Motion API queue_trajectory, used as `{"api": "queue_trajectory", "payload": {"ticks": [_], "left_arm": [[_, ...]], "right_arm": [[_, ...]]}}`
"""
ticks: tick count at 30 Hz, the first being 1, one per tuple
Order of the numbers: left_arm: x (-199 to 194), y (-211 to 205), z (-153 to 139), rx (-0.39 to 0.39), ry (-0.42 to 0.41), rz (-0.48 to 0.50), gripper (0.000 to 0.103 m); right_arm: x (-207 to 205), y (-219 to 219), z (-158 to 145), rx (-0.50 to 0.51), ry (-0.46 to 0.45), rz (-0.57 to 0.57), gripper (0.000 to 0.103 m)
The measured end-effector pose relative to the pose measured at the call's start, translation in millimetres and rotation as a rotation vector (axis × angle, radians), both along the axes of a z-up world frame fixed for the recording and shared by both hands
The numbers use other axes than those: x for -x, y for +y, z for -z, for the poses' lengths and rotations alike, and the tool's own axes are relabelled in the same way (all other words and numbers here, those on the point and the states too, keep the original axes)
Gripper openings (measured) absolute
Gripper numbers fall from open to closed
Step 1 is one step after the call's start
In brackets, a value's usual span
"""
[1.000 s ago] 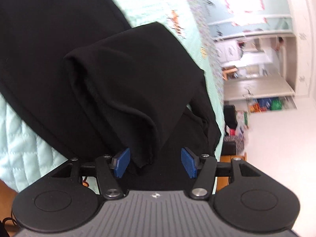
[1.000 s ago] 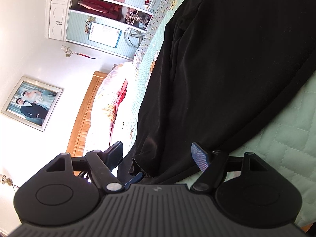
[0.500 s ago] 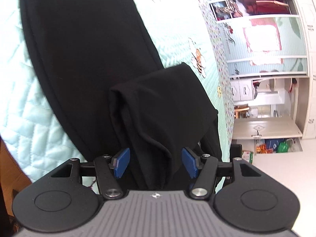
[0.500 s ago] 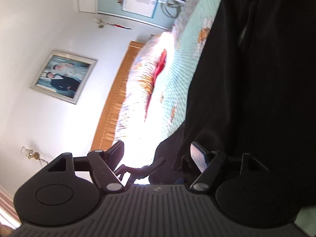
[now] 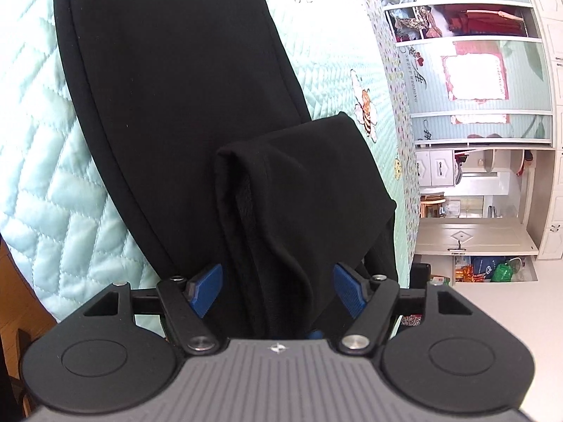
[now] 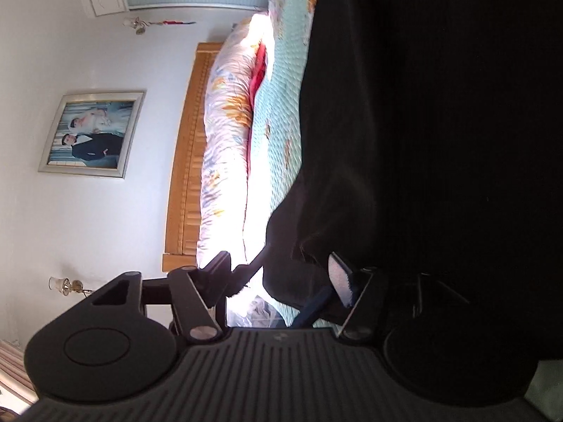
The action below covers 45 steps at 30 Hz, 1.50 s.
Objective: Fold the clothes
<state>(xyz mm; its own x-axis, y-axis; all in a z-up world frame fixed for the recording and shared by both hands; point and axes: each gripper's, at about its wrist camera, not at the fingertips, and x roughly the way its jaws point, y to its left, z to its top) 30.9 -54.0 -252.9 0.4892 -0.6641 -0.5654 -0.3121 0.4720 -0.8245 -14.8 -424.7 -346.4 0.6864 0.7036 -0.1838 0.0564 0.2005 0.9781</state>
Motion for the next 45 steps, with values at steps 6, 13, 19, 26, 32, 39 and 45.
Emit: {"api": "queue_trajectory", "payload": {"ticks": [6,13,19,26,32,39,45], "left_arm": [[-1.1,12.3,-1.9,0.007,0.007,-0.059,0.072],[1.9,22.2,-1.6,0.004,0.012,-0.08,0.072],[-0.6,26.6,-0.2,0.003,0.007,-0.094,0.072],[-9.2,48.1,-14.9,-0.095,-0.093,-0.184,0.073],[-21.3,49.9,-8.6,-0.165,-0.112,-0.13,0.073],[-27.4,32.5,-12.9,-0.271,-0.188,0.029,0.074],[-25.5,23.3,4.4,-0.129,-0.154,0.039,0.075]], "right_arm": [[-32.5,5.1,-9.7,0.067,-0.003,0.078,0.065],[-59.5,45.8,23.3,0.0,0.098,-0.081,0.038],[-36.9,46.1,8.4,0.091,0.112,-0.136,0.031],[-21.6,39.1,3.1,0.228,0.079,-0.147,0.036],[-14.3,42.9,1.6,0.414,0.079,-0.196,0.0],[-12.9,59.1,-15.9,0.559,0.02,-0.235,0.0],[8.4,37.0,-0.1,0.344,0.027,-0.112,0.003]]}}
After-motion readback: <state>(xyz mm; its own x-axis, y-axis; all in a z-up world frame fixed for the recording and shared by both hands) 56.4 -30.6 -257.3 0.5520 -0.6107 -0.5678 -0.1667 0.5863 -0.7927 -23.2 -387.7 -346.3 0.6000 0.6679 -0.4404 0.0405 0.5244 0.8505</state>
